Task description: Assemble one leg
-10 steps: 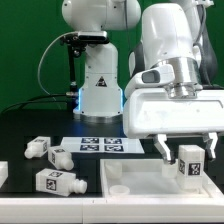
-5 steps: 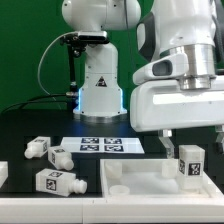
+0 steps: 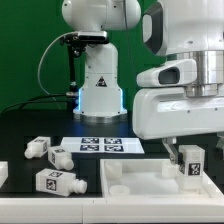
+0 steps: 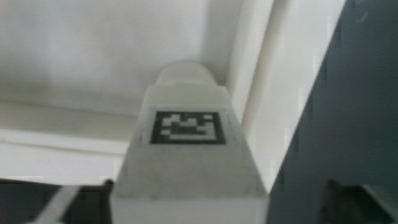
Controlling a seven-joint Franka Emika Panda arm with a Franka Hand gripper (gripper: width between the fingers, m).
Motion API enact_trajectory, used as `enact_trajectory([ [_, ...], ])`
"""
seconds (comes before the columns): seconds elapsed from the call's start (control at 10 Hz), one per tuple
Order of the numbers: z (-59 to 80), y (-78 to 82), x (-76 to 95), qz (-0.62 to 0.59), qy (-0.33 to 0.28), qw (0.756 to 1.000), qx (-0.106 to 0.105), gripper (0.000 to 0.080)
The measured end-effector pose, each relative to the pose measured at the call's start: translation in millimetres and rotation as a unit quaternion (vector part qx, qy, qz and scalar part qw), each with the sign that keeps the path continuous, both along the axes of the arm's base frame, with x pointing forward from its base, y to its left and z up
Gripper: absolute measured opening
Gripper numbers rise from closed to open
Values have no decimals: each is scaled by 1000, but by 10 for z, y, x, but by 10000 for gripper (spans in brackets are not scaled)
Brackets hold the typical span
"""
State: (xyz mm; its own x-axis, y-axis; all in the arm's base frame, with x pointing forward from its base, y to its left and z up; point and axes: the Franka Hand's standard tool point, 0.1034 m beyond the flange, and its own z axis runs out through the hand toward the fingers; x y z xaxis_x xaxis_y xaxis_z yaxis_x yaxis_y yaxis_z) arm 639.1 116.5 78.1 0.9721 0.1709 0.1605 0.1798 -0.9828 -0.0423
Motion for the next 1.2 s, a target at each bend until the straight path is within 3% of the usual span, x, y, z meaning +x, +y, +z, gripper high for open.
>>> enact_trajectory([
  [0.1, -2, 2, -2, -12, 1, 1000, 2, 394],
  [0.2, -4, -6, -4, -12, 1, 1000, 2, 394],
  [0.3, -8, -12, -6, -16, 2, 1000, 2, 286],
  [0.6, -31, -63, 11, -196, 9, 980, 31, 285],
  [0.8, -36, -92, 9, -326, 17, 944, 46, 285],
  [1.1, -44, -86, -44, -525, 71, 844, 84, 286],
  [1.2, -44, -93, -40, -551, 74, 826, 92, 286],
])
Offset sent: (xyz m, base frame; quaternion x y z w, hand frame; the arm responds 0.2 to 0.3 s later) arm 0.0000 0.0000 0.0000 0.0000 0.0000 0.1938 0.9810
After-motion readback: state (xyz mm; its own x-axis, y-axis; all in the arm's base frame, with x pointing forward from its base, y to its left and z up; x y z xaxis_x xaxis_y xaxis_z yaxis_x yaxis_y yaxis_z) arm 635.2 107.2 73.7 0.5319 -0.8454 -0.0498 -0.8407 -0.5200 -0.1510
